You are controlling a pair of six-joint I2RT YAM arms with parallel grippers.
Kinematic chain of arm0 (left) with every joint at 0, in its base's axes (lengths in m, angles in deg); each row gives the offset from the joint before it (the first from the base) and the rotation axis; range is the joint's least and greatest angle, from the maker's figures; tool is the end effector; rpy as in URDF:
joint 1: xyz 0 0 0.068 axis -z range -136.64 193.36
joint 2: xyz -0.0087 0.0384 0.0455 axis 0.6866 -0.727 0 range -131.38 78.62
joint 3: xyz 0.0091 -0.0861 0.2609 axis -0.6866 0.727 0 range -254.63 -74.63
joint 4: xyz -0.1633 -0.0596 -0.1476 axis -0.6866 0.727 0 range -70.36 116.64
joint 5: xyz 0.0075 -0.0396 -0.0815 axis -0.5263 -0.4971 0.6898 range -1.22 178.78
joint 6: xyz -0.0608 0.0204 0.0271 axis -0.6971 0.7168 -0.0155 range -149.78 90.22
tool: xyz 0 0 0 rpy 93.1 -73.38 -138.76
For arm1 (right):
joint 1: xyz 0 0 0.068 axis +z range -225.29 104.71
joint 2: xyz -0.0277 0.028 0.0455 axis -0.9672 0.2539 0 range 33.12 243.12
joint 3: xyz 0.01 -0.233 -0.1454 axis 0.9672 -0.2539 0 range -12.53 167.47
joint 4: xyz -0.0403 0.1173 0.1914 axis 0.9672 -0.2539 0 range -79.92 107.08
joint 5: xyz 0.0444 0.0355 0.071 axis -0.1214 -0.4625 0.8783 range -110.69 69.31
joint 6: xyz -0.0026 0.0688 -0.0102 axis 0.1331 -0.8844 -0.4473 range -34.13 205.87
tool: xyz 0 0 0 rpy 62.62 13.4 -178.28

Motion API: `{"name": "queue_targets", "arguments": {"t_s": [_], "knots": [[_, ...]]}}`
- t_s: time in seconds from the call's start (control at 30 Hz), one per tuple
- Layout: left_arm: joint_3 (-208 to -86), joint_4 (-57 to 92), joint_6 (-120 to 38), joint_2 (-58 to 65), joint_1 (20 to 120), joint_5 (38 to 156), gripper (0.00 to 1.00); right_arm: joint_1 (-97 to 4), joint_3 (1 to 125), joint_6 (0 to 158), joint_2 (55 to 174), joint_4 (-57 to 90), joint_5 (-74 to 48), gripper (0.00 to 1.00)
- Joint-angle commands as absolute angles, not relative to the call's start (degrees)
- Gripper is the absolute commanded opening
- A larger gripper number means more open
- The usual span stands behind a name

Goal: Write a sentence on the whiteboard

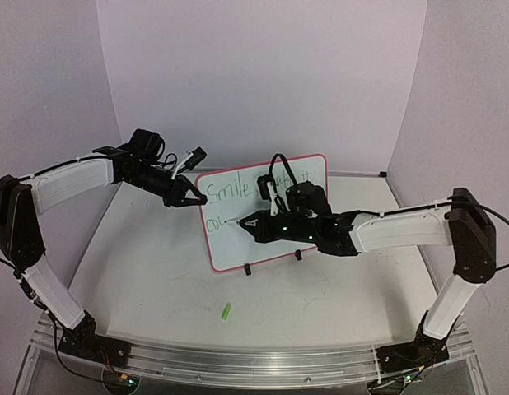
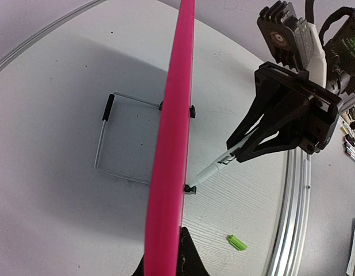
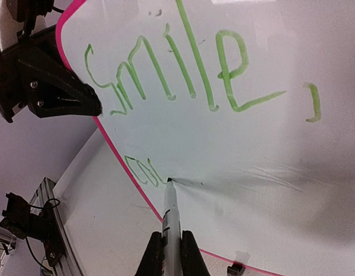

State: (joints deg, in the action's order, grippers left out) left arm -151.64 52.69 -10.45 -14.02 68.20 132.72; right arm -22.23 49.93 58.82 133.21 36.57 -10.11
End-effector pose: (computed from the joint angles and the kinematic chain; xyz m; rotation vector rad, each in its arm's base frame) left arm 0.2788 -0.1724 0.2945 1.1847 1.9928 -0.9653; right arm 0.2274 0.3195 0.2550 -0.5927 1.9575 1.0962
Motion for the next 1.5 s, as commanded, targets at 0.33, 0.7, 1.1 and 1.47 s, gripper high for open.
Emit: {"name": "queue_targets", "arguments": {"t_s": [0.33, 0.7, 1.1, 1.47], "knots": [[-152.4, 52.3, -6.5, -13.6, 68.1, 125.5, 0.0, -22.6, 51.6, 59.6, 130.8, 38.2, -13.7, 0.0], [-152.3, 52.2, -6.5, -13.6, 68.1, 125.5, 0.0, -22.6, 50.7, 58.6, 130.3, 39.8, -13.6, 0.0], [-152.3, 52.3, -6.5, -13.4, 68.1, 125.4, 0.0, -22.7, 48.6, 57.3, 132.1, 39.8, -13.3, 0.0], [-152.3, 52.3, -6.5, -13.5, 68.1, 125.4, 0.0, -22.6, 47.4, 56.9, 132.7, 39.8, -13.7, 0.0]]}}
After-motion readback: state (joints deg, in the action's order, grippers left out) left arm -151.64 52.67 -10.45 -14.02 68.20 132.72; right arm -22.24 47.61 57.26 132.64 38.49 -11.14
